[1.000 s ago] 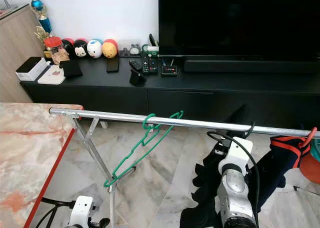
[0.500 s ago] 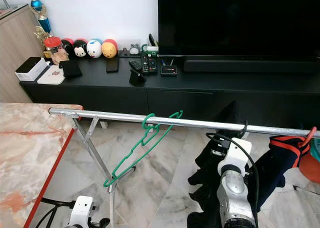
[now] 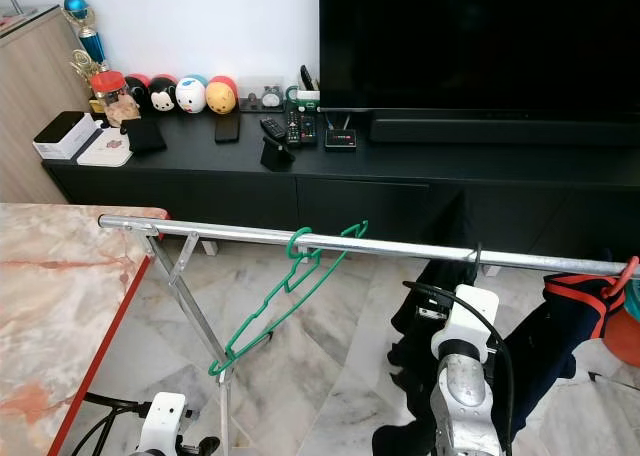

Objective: Hang hanger

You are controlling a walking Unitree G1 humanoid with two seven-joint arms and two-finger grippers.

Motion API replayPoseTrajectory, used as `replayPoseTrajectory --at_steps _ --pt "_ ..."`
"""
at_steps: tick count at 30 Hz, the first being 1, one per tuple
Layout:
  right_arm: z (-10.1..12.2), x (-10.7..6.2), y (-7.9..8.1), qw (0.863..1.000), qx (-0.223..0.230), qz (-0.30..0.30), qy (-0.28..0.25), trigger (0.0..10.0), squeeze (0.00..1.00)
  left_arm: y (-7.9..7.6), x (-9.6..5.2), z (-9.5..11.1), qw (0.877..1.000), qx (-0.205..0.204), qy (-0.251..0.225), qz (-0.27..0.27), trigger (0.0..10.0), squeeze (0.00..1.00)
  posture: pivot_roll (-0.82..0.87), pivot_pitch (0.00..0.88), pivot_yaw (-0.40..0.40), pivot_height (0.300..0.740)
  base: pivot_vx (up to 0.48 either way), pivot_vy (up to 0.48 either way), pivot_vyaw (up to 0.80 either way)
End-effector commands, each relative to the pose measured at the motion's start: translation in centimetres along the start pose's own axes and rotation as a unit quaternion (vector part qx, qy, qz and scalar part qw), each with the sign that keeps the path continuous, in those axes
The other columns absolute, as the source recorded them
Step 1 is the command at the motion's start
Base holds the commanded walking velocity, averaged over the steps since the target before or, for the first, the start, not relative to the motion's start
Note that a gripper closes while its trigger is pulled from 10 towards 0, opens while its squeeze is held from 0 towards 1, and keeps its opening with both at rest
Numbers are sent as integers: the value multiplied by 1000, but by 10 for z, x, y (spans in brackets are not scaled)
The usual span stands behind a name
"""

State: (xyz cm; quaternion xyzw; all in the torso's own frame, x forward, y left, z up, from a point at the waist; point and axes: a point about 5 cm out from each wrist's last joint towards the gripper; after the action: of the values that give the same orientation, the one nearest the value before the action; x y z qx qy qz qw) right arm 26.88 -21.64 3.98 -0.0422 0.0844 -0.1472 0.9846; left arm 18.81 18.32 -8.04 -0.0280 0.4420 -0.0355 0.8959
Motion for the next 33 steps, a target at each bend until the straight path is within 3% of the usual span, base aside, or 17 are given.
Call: replayPoseTrajectory --at_steps 1,7,13,18,33 --pt "15 -1 2 999 -8 9 -48 10000 0 3 -1 -2 1000 4 4 3 10000 0 -68 0 39 740 0 0 0" --pt "12 -6 3 998 -28 17 -55 10000 0 3 -1 -1 1000 4 4 4 10000 0 -67 0 40 740 0 0 0" --pt "2 -21 6 996 -43 39 -64 10000 0 3 -1 0 1000 4 3 5 10000 0 -70 0 43 740 0 0 0" --pt "-7 -33 4 996 -37 48 -64 10000 0 4 -1 1 1000 4 2 5 10000 0 -74 0 47 740 0 0 0" --pt "-24 -45 3 996 -37 55 -53 10000 0 4 -1 1 1000 4 1 4 10000 0 -71 0 51 740 0 0 0"
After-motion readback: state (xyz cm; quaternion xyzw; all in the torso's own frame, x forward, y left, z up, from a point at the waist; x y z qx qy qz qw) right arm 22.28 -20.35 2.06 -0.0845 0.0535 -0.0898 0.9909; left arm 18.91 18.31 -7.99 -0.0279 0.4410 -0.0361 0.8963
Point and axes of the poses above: a point about 5 cm out from each wrist's last joint towards the gripper, its own x axis pointing out of the wrist towards the gripper, its own z axis along the axis of the wrist's last joint, y = z × x, and after that the axes turned 5 degrees about -x, right-handed
